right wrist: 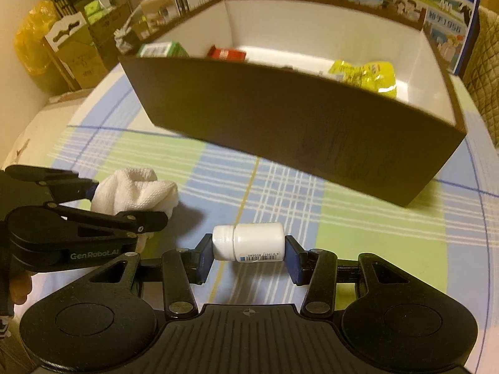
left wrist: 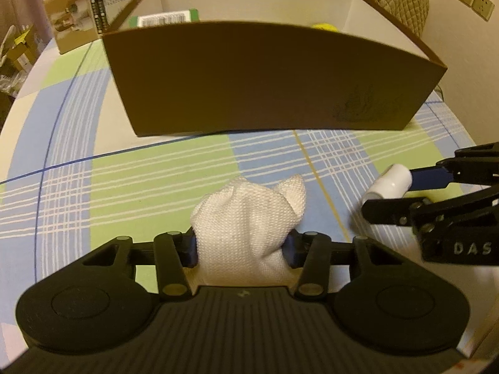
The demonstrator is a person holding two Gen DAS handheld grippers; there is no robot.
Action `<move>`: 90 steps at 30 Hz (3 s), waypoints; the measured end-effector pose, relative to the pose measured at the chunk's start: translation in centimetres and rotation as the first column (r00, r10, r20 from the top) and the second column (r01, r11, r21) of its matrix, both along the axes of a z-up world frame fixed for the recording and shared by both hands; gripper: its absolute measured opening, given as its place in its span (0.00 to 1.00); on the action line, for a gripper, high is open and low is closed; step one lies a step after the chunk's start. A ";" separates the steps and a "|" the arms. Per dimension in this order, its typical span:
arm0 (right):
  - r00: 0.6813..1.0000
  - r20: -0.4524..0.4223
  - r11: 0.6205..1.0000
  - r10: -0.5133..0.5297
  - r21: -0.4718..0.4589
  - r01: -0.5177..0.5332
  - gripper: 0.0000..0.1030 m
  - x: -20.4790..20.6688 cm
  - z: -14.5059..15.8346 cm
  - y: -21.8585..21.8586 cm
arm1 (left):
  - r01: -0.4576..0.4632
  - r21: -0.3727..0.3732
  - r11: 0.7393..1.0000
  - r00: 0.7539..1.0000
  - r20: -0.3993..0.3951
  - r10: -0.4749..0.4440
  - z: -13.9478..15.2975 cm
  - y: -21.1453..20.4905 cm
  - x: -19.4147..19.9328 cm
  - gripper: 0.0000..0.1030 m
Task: Organize objects
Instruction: 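Lift the sock and pill bottle and carry them over the brown box, then open the left gripper and right gripper to drop sock and bottle inside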
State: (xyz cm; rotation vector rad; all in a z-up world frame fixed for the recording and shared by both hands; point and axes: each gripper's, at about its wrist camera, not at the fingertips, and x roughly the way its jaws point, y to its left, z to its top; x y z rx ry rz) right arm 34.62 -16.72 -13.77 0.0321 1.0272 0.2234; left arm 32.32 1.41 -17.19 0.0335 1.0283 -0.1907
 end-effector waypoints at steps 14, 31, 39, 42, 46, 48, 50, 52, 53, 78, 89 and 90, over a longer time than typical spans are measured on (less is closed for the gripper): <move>0.981 0.185 0.998 -0.052 0.056 0.042 0.43 -0.5 6.6 -1.5 | -0.048 -0.075 0.996 0.988 0.142 0.058 7.3 1.3 -1.1 0.43; 0.964 0.261 0.999 -0.050 0.028 0.044 0.43 7.1 10.9 -4.0 | 0.042 -0.051 0.998 0.980 0.196 -0.031 13.7 -0.2 9.1 0.43; 0.974 0.215 0.996 -0.075 0.062 0.063 0.43 13.7 8.6 -5.7 | 0.058 0.041 0.997 0.991 0.121 -0.063 11.6 -1.1 16.2 0.43; 0.973 0.215 0.995 -0.084 0.070 0.070 0.43 15.8 7.8 -6.1 | 0.053 0.049 0.997 0.994 0.096 -0.057 10.7 -1.3 18.4 0.43; 0.974 0.202 0.993 -0.103 0.081 0.088 0.43 18.3 6.2 -6.7 | 0.056 0.051 0.997 0.994 0.091 -0.060 9.9 -1.6 20.9 0.43; 0.973 0.199 0.991 -0.117 0.089 0.101 0.43 19.2 5.6 -7.0 | 0.044 0.053 0.998 0.995 0.092 -0.049 9.5 -1.8 22.1 0.43; 0.972 0.191 0.988 -0.134 0.106 0.116 0.43 20.1 4.9 -7.3 | 0.041 0.041 0.998 0.996 0.083 -0.044 9.0 -1.9 23.2 0.43; 0.971 0.178 0.983 -0.157 0.121 0.137 0.43 20.9 4.5 -7.6 | 0.030 0.041 0.999 0.997 0.068 -0.033 8.2 -2.0 24.2 0.43; 0.972 0.172 0.982 -0.162 0.124 0.142 0.43 21.3 4.3 -7.7 | 0.027 0.043 0.999 0.998 0.063 -0.030 7.9 -2.1 24.7 0.43; 0.980 0.127 0.987 -0.151 0.079 0.141 0.43 23.6 2.8 -7.1 | -0.020 0.085 0.996 0.996 0.084 0.013 6.8 -2.3 27.7 0.66; 0.968 0.171 0.982 -0.182 0.079 0.171 0.61 23.7 3.3 -6.6 | -0.038 0.098 0.994 0.995 0.096 0.028 7.2 -1.2 27.2 0.71; 0.967 0.179 0.982 -0.180 0.085 0.167 0.63 23.6 3.4 -6.6 | -0.038 0.095 0.995 0.995 0.095 0.029 7.3 -1.0 27.2 0.71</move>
